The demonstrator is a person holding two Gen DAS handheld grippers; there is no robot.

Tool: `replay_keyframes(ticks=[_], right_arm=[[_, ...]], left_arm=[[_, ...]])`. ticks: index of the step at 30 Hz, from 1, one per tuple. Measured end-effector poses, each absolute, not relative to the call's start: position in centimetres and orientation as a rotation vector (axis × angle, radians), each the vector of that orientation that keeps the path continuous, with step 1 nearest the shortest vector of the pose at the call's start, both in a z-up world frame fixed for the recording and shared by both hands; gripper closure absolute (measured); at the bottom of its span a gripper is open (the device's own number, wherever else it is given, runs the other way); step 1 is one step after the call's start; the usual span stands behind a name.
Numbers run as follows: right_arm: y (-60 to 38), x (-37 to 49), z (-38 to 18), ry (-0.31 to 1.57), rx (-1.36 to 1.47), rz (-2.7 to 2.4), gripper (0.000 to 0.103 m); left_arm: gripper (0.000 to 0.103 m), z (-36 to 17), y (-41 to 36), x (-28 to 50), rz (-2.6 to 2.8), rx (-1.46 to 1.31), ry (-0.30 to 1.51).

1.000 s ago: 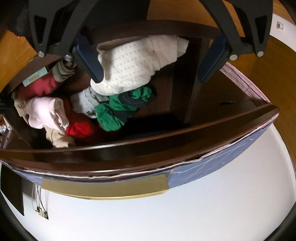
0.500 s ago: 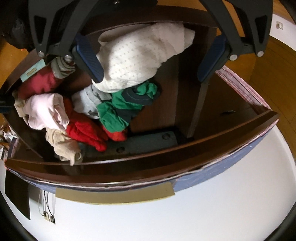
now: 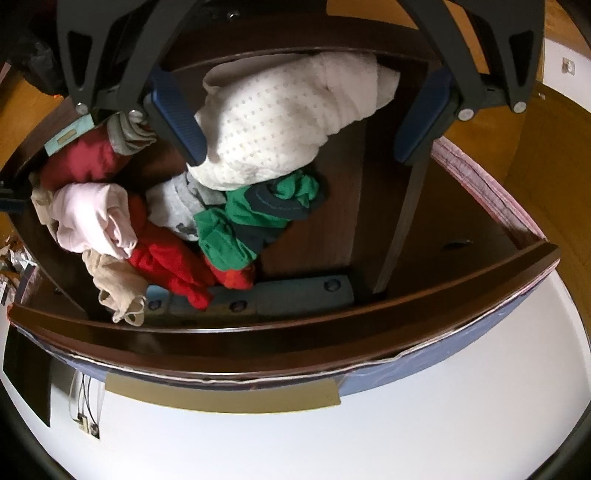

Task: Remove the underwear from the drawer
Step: 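Lower both tools into the open drawer toward the clothes, then grasp beige underwear with the right tool while the left grasps white dotted underwear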

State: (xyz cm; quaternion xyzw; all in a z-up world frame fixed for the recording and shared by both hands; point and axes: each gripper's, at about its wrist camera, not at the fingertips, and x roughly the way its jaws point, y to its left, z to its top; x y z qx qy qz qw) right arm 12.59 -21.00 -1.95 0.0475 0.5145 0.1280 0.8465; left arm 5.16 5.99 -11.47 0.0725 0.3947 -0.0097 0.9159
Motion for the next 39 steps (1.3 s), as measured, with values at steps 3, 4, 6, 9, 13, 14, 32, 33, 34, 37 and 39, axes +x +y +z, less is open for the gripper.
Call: replay_keyframes(ticks=[3,4,6,9,13,14,32,33,34,37,39], right_arm=[[-21.1,12.6,-1.9,1.090,0.099,0.272,0.054],[-21.1,12.7,-1.9,1.093,0.100,0.275,0.054],[-21.3,12.8,-1.9,1.092,0.103,0.284,0.054],[-21.7,13.3,-1.9,1.113,0.113,0.311,0.054],[-21.5,15.2,-0.2,1.052,0.115,0.376,0.051],[-21.3,15.6,0.0,1.039,0.100,0.385,0.047],[-14.5,26.1,-3.8,1.103,-0.287,0.440,0.039],[-14.4,26.3,-4.1,1.101,-0.306,0.428,0.039],[-14.2,26.5,-4.4,1.101,-0.324,0.416,0.039],[-14.1,26.7,-4.7,1.112,-0.314,0.418,0.057],[-14.3,26.5,-4.4,1.101,-0.294,0.416,0.067]], left_arm=[[0.000,-11.7,6.3,5.0,-0.016,0.128,0.821],[0.000,-11.7,6.4,5.0,-0.018,0.122,0.824],[0.000,-11.8,6.5,5.3,-0.026,0.114,0.827],[0.000,-11.7,6.7,5.6,-0.031,0.126,0.834],[0.000,-10.3,6.5,5.7,-0.056,0.160,0.810],[0.000,-9.7,6.4,5.8,-0.065,0.161,0.793],[0.000,-8.5,7.5,7.9,-0.194,0.288,0.858],[0.000,-8.7,7.6,7.9,-0.202,0.293,0.867],[0.000,-8.9,7.6,8.0,-0.213,0.304,0.879],[0.000,-9.4,7.1,8.4,-0.248,0.337,0.899],[0.000,-9.7,6.6,8.9,-0.283,0.333,0.924]])
